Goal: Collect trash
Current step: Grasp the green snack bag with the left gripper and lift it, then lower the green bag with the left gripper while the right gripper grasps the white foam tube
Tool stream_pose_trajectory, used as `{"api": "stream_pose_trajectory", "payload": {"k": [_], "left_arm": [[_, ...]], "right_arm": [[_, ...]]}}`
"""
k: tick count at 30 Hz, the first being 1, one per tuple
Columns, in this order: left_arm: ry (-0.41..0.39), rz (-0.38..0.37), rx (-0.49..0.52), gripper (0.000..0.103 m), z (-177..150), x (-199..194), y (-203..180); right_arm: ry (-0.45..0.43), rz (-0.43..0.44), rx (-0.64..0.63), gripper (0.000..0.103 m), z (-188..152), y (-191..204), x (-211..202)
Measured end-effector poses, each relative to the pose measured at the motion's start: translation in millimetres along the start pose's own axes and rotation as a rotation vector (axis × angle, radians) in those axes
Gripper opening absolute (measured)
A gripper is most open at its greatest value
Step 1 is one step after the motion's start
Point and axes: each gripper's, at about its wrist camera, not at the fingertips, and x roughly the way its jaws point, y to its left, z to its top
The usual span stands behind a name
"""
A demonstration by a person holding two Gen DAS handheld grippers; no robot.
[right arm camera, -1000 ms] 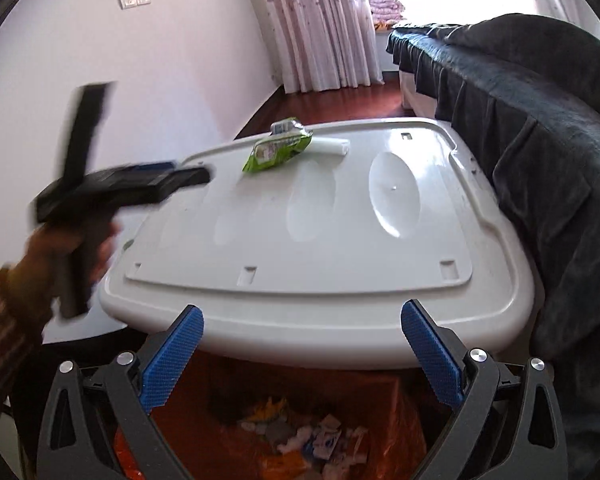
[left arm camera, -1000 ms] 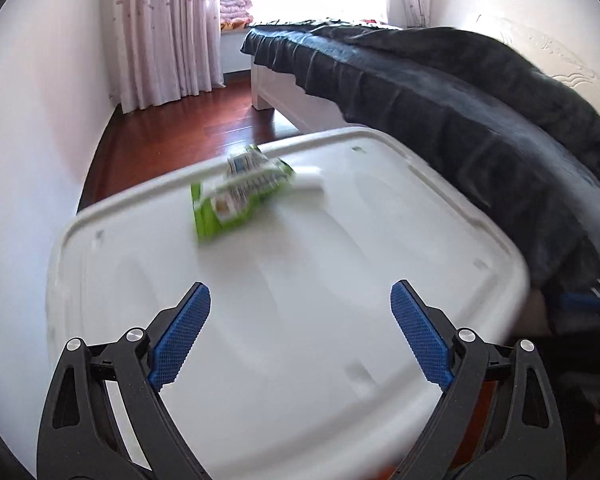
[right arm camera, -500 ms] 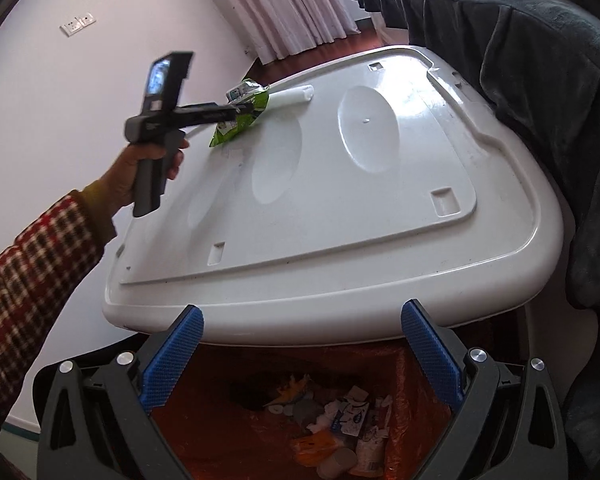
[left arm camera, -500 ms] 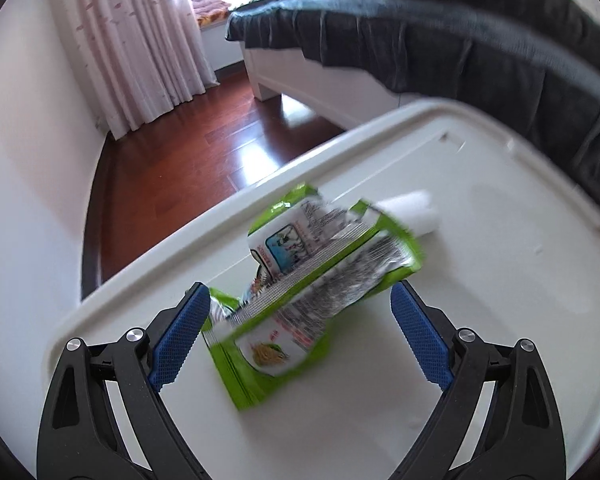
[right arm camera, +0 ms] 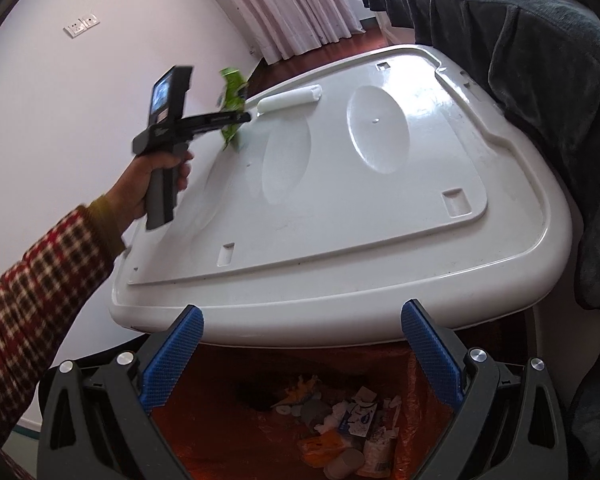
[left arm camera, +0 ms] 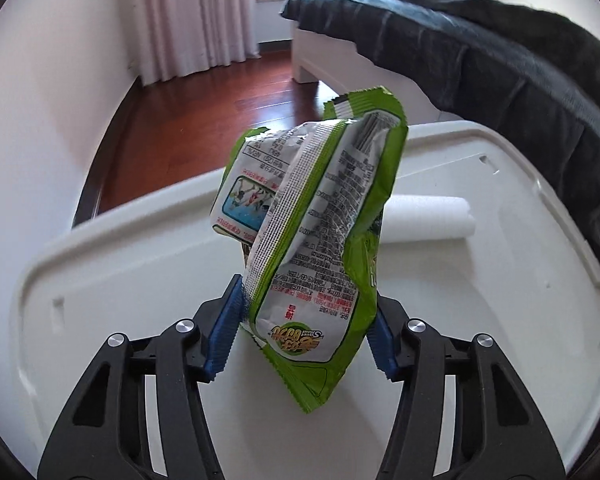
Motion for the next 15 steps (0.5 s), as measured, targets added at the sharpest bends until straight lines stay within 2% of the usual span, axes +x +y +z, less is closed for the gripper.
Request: {"api": "stream_pose_trajectory", "payload": {"k": [4, 8, 11, 15], "left_arm": [[-0.008, 0.029, -0.031, 0.054, -26, -34, -1], [-0.023, 0.033, -0.047, 0.053, -52, -76, -2], [-0.042, 0.019, -0.07, 0.053, -72, -108, -5], [-0.082, 0.003, -0.088, 0.053, -93, -147, -11]], "right_arm": [[-0.003, -0.038, -0.06, 0.098, 7, 9, -5], [-0.008, -0.045, -0.262, 0.098, 44, 41, 0], [-0.011, -0.041, -0.405, 0.098, 81, 60, 26], [-0.016, -0.094, -0.548, 0.098, 138, 71, 90]]}}
